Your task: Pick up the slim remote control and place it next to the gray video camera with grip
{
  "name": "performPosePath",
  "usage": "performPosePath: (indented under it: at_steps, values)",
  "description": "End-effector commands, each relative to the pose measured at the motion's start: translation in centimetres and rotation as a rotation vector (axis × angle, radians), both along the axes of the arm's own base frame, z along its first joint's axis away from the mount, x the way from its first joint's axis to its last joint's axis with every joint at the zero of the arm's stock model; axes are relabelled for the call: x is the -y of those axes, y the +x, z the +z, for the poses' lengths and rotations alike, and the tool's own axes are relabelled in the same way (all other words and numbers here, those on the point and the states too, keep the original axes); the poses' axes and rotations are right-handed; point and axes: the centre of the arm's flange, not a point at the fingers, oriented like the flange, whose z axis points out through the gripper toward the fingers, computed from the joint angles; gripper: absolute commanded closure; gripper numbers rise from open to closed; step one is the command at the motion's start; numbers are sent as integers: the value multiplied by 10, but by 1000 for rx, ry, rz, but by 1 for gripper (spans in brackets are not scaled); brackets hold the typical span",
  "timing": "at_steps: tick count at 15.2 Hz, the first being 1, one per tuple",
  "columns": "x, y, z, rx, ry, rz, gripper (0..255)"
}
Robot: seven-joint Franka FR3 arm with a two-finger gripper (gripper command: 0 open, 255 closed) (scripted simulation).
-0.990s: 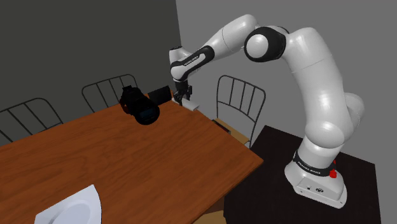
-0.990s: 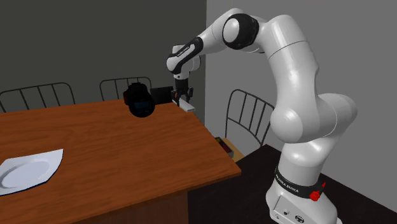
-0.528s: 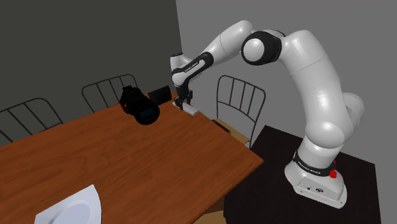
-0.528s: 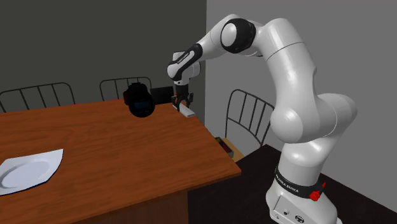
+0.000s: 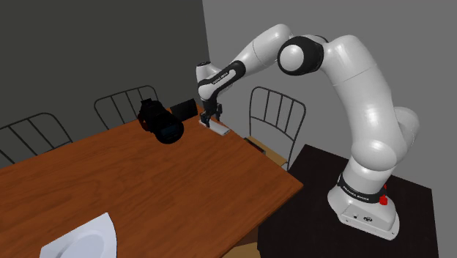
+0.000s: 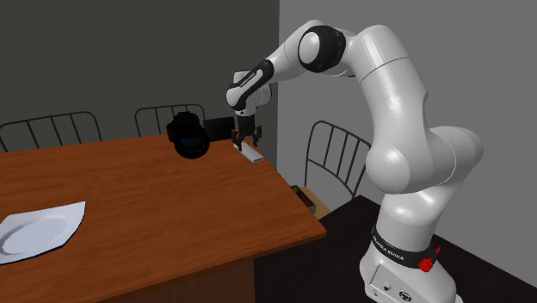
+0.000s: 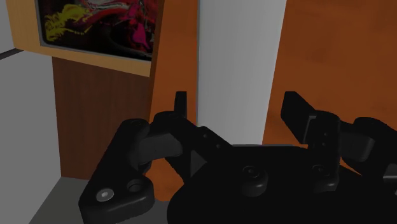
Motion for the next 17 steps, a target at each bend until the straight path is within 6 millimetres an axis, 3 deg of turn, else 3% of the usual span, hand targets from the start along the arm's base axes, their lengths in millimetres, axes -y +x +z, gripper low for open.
performPosePath:
  at_steps: [1, 5, 9, 17]
  values:
    - [0, 0, 0, 0, 0, 0, 0]
    - [0, 0, 0, 0, 0, 0, 0]
    - [-1, 0, 50, 0, 0, 0, 0]
    - [-1, 0, 50, 0, 0, 0, 0]
